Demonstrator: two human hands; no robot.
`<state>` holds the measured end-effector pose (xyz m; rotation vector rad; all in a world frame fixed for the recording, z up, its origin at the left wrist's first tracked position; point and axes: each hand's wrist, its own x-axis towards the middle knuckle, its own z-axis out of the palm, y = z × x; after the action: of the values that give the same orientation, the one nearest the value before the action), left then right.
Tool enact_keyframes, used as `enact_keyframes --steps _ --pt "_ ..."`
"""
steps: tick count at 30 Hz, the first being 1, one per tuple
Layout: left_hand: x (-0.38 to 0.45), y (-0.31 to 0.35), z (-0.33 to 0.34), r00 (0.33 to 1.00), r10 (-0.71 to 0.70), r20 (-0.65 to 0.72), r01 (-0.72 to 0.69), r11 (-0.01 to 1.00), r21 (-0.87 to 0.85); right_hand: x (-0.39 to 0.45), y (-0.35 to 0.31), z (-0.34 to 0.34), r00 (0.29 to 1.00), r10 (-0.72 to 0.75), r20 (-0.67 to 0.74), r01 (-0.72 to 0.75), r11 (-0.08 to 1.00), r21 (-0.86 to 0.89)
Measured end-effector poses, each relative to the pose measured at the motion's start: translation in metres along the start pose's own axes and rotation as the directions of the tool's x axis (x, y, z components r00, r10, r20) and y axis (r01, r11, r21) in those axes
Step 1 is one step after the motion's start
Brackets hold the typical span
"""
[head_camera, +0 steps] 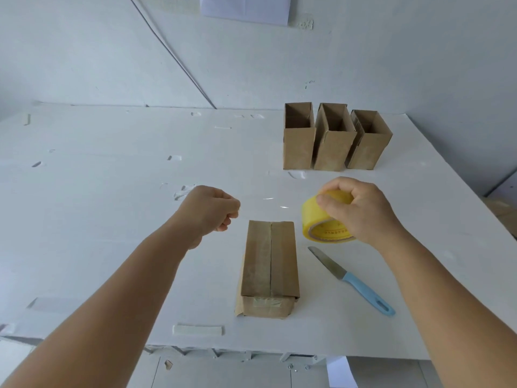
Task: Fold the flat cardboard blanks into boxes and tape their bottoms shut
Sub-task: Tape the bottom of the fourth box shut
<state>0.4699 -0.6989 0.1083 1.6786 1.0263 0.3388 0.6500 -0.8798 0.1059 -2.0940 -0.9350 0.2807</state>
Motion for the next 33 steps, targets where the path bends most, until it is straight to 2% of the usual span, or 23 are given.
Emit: enact_keyframes --steps 4,6,11,12,14,16,17,22,33 --pt "0.000 -0.003 0.002 0.999 0.026 -0.027 -0.025 0.999 0.043 0.001 -0.003 0.005 0.999 0.023 0.036 -0.015 0.981 -0.191" --pt "0.001 -0.005 0.003 0.999 0.022 -0.029 -0.021 0.999 0.039 0.002 -0.002 0.003 0.997 0.043 0.060 -0.029 0.976 -0.215" --pt "0.004 -0.007 -0.003 1.000 -0.012 0.000 0.012 1.000 -0.010 0.002 0.000 -0.003 0.992 0.044 0.116 -0.056 0.994 0.099" --pt "0.004 -0.007 -0.003 1.000 -0.012 0.005 0.012 1.000 -0.002 0.002 0.001 -0.002 0.991 0.033 0.126 -0.042 0.996 0.074" --pt "0.005 -0.009 -0.002 1.000 -0.017 0.012 0.017 0.999 0.031 0.003 0.005 0.002 0.991 0.015 0.131 0.001 0.992 -0.124" --pt "0.005 -0.013 0.000 1.000 -0.028 0.015 0.027 0.998 0.052 0.003 0.009 0.004 0.992 0.001 0.124 0.047 0.921 -0.386" --pt "0.006 -0.015 0.000 0.999 -0.030 0.021 0.029 0.998 0.059 0.002 0.011 0.005 0.992 0.003 0.127 0.055 0.892 -0.449" --pt "0.012 -0.020 -0.001 0.998 -0.044 0.037 0.042 0.997 0.058 0.002 0.014 0.007 0.989 0.045 0.142 0.015 0.918 -0.397" --pt "0.018 -0.037 0.002 0.991 -0.120 0.055 0.117 0.992 0.054 -0.001 0.020 0.020 0.975 0.077 0.210 0.022 0.900 -0.435"
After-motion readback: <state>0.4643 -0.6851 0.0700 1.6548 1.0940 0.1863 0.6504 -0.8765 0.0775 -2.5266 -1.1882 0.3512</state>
